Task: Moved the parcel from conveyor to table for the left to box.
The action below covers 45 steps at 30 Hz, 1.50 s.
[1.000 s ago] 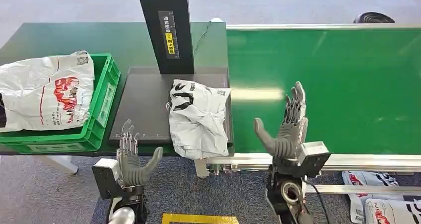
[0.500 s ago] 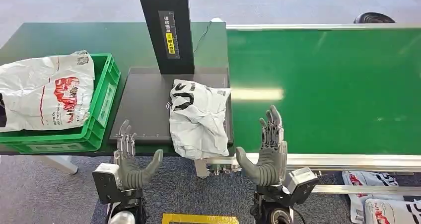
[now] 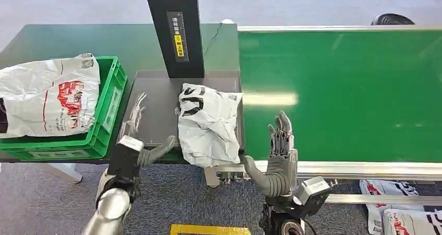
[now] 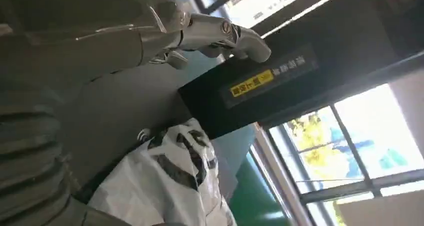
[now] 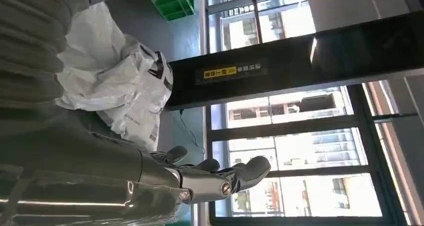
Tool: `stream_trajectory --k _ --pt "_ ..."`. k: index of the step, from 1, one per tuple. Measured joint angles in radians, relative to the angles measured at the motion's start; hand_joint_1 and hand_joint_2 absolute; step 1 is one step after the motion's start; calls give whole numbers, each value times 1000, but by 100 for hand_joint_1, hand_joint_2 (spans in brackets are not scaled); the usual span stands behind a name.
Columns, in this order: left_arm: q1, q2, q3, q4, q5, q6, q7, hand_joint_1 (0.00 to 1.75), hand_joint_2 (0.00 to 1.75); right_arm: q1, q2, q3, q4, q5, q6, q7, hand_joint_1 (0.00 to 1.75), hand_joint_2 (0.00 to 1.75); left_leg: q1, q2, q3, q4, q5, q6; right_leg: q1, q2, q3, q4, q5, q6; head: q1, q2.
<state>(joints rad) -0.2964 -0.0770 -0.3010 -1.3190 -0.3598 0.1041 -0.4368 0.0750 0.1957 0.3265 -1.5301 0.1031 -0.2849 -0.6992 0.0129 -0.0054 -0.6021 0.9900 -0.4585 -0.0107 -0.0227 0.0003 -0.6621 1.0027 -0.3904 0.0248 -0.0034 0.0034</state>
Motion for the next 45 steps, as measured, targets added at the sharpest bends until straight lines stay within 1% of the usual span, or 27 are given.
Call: stream_trajectory --k 3,5,7,11,15,18,22,27,30,36,39,41,42,45 --pt "-146 48 -3 97 -27 -21 -21 0 175 1 0 2 -1 -7 -20 0 0 175 0 0 0 0 2 0 0 0 -1 0 2 -1 0 0" --pt "-282 79 -35 187 -67 -59 -41 0 175 -1 0 9 -11 -13 -31 0 0 175 0 0 -1 0 3 0 0 0 -1 0 3 -1 0 0" --pt "-409 97 -80 263 -91 -105 -32 0 175 -2 -1 15 -25 -15 -39 0 0 175 0 0 -1 0 3 0 0 0 -1 0 4 -1 0 0" --pt "-624 106 -169 398 -123 -220 23 0 175 -3 -3 24 -54 -12 -53 0 0 175 -1 1 -1 1 3 0 0 0 -1 0 4 0 0 0" --pt "-780 103 -266 534 -174 -322 65 0 175 -6 -10 29 -93 -14 -58 0 0 175 0 2 -1 1 3 0 0 0 -2 0 4 0 0 0" --pt "-861 87 -338 635 -206 -370 83 0 175 -7 -13 29 -113 -14 -47 0 0 175 0 2 -1 1 3 0 0 1 -2 0 4 -1 0 0" --pt "-927 60 -408 736 -226 -429 97 0 175 -16 -13 29 -119 -15 -26 0 0 175 0 2 -1 1 3 0 0 1 -2 0 4 -1 0 0" --pt "-968 15 -464 836 -225 -528 120 0 175 -28 -13 29 -119 -12 -8 0 0 175 0 2 -1 1 3 0 0 0 -1 0 4 0 0 0" --pt "-980 -5 -488 881 -203 -646 101 0 175 -39 -12 28 -115 -31 21 0 0 175 0 2 -1 1 3 0 0 0 -1 0 4 0 0 0" --pt "-980 -6 -489 883 -202 -650 99 0 175 -39 -12 28 -114 -32 22 0 0 175 0 2 -1 1 3 0 0 0 -1 0 4 0 0 0" --pt "-980 -13 -510 909 -191 -673 76 0 175 -48 -11 26 -106 -43 34 0 0 175 0 2 -1 1 3 0 0 0 -1 0 4 -1 0 0" --pt "-976 -17 -523 938 -169 -660 75 0 175 -54 -11 21 -95 -49 48 0 0 175 0 2 -1 0 3 0 0 0 -1 0 4 -1 0 0" --pt "-955 -19 -527 959 -150 -620 82 0 175 -60 -8 19 -86 -46 54 0 0 175 0 2 -1 0 3 0 0 0 -1 0 4 -1 0 0" --pt "-925 -18 -526 977 -134 -576 90 0 175 -67 -3 16 -74 -45 55 0 0 175 0 1 -2 0 3 0 0 0 -1 0 4 -1 0 0"
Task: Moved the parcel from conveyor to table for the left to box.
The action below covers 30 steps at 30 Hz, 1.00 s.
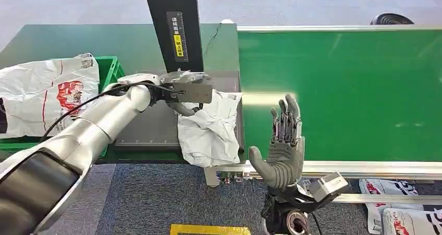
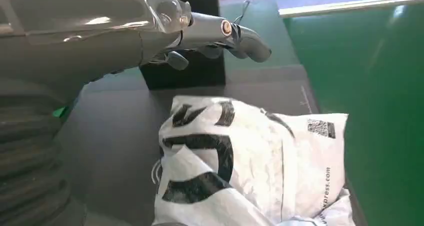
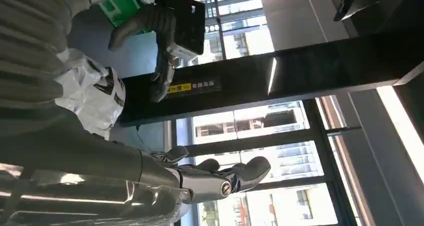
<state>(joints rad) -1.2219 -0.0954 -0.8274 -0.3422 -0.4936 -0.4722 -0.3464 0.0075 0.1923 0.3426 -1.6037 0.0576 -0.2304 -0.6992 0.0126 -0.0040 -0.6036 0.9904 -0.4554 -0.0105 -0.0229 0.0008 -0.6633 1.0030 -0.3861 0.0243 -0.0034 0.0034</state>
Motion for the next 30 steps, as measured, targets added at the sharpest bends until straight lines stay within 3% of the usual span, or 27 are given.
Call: stream_trajectory --k 15,30 --pt "159 13 36 51 44 127 21 0 175 -16 12 -20 37 3 13 0 0 175 0 0 0 0 0 0 0 0 0 0 0 0 0 0" --pt "194 29 47 58 21 196 18 0 175 -27 26 -21 64 6 35 0 0 175 0 0 0 0 0 0 0 0 0 0 0 0 0 0"
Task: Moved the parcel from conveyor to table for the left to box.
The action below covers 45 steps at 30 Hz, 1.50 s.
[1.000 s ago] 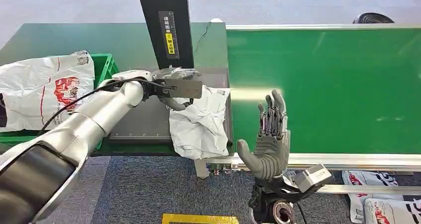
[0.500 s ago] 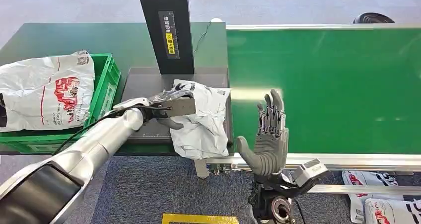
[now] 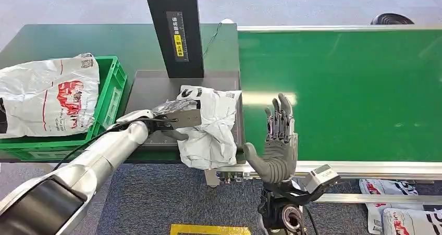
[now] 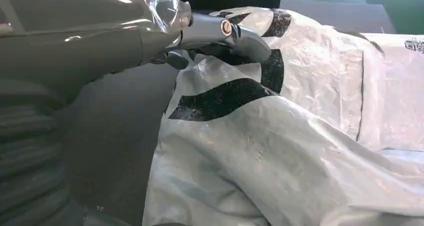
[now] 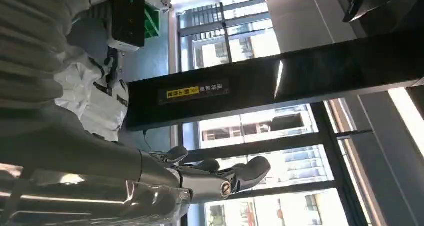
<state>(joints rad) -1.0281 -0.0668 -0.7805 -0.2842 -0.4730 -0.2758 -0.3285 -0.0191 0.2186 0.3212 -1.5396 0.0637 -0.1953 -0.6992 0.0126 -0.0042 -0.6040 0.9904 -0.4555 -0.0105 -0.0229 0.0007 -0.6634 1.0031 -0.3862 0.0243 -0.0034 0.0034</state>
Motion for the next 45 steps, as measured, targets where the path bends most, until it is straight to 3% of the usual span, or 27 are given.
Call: stream_trajectory --k 5,6,8,35,45 --pt "10 3 5 0 2 35 -5 0 175 0 1 0 2 0 0 0 0 175 0 0 0 0 0 0 0 0 0 0 0 0 0 0" --pt "14 4 6 0 2 44 -5 138 175 0 1 0 2 0 0 0 0 175 0 0 0 0 0 0 0 0 0 0 0 0 0 0" --pt "20 5 7 0 2 53 -3 175 175 0 1 1 2 0 0 0 0 175 0 0 0 0 0 0 0 0 0 0 0 0 0 0" --pt "127 61 140 -1 79 203 -53 175 175 26 -1 -1 -37 5 -6 0 0 175 0 1 1 0 0 0 0 0 0 0 0 0 0 0" --pt "148 62 308 -58 254 259 -145 175 175 31 0 0 -37 14 -1 0 0 175 0 1 1 0 0 0 0 0 0 0 0 0 0 0"
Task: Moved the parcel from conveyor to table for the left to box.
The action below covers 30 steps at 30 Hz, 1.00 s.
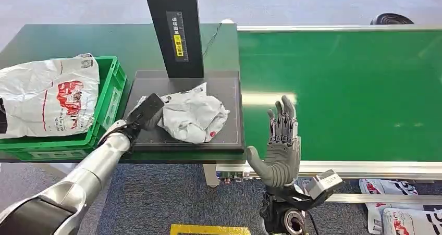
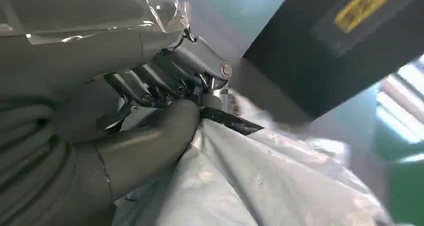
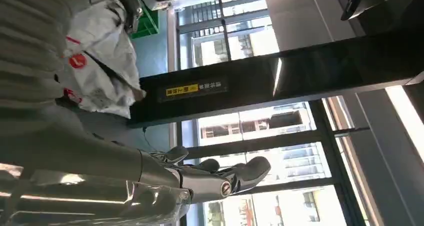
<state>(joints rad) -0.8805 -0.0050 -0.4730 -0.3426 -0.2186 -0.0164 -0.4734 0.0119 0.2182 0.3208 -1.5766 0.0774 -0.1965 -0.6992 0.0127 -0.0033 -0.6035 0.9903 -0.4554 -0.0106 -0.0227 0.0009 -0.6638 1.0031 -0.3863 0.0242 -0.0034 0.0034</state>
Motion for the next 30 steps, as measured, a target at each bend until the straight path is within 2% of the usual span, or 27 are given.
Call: stream_trajectory --k 9,16,30 --pt "-63 19 73 -60 22 -88 15 175 175 0 0 1 0 -4 -31 0 0 175 0 -1 -1 0 0 0 0 0 -1 0 0 0 0 0" --pt "-146 19 74 -73 19 -100 61 175 175 2 0 -3 0 -5 -33 0 0 175 0 0 -1 0 0 0 0 0 -1 0 0 0 0 0" --pt "-219 41 104 -207 61 -97 73 175 175 28 4 -24 -13 10 -32 0 0 175 0 0 -2 0 0 0 0 0 -1 0 0 0 0 0"
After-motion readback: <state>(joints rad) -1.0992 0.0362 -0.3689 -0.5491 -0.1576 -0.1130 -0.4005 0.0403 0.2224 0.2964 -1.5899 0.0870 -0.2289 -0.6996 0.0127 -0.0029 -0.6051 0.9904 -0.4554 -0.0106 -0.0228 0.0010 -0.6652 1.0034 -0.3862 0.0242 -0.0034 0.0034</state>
